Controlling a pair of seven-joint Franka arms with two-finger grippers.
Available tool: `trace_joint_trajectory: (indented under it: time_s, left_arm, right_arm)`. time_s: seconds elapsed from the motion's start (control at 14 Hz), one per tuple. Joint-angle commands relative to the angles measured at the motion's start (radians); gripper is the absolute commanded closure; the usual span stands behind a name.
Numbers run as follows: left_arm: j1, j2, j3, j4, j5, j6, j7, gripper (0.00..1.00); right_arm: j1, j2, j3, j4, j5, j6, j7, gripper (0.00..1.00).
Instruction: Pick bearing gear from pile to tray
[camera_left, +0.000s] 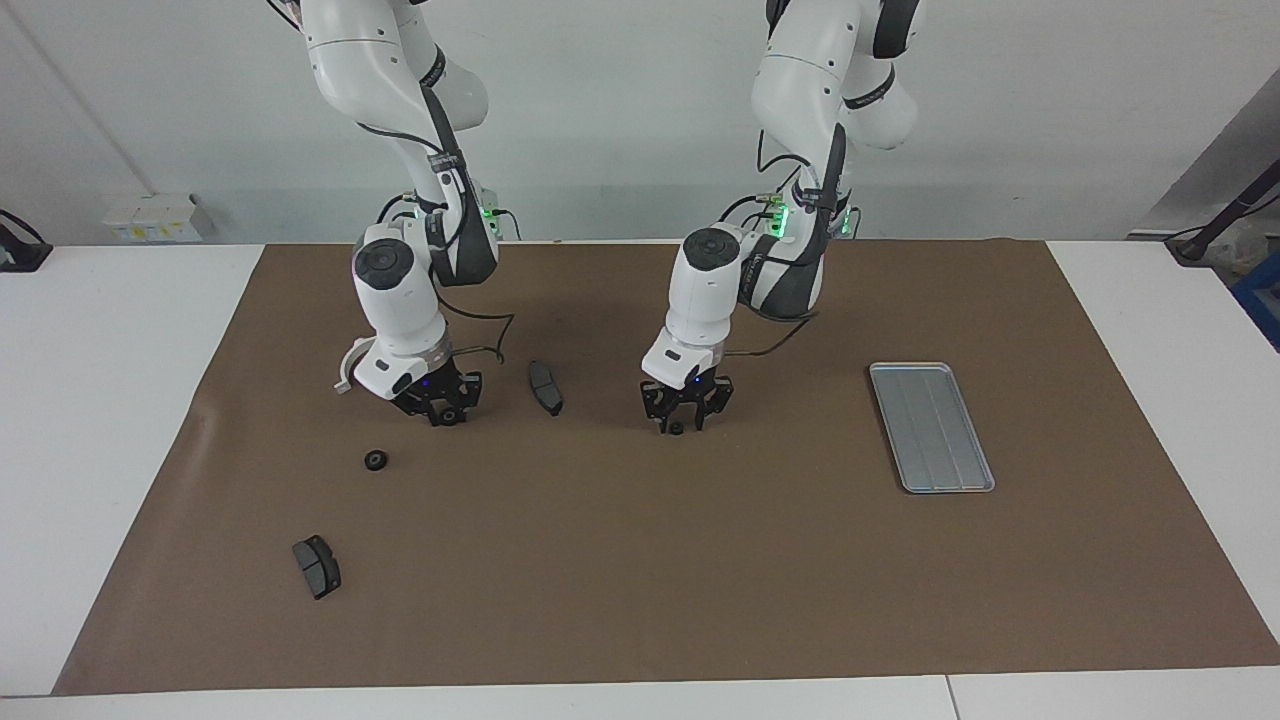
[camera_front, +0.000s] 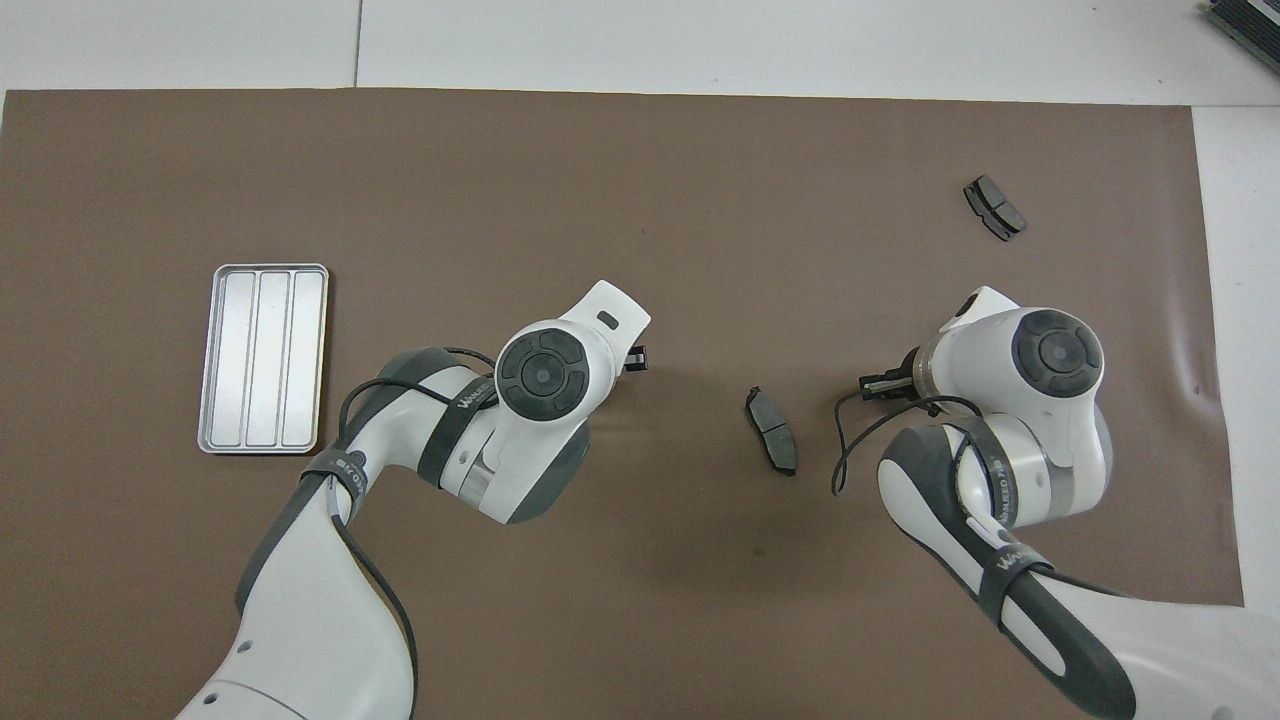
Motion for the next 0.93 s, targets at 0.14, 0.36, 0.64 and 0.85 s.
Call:
trace_joint_trajectory:
  time_s: [0.14,0.36,0.64,0.85]
  left_arm:
    - [-0.032,0.004,0.016,-0.013,-0.01,0.013,0.003,0.51]
    - [-0.037,0.005,0.016,-0.015,-0.01,0.012,0.005,0.57]
    - [-0.041,0.013,0.016,-0.016,-0.01,0.012,0.005,0.74]
    - [-0.041,0.013,0.016,-0.016,-0.01,0.007,0.008,0.89]
  right_arm:
    - [0.01,-0.006,0.01,0.017,0.019,0.013,0.028,1.0]
    - [0.036,-0.006,0.01,0.054,0.019,0.012,0.077,1.0]
    - [0.062,0.017,0.01,0.144,0.021,-0.026,0.13,1.0]
    - [0.07,0.039,0.01,0.203,0.022,-0.04,0.137,1.0]
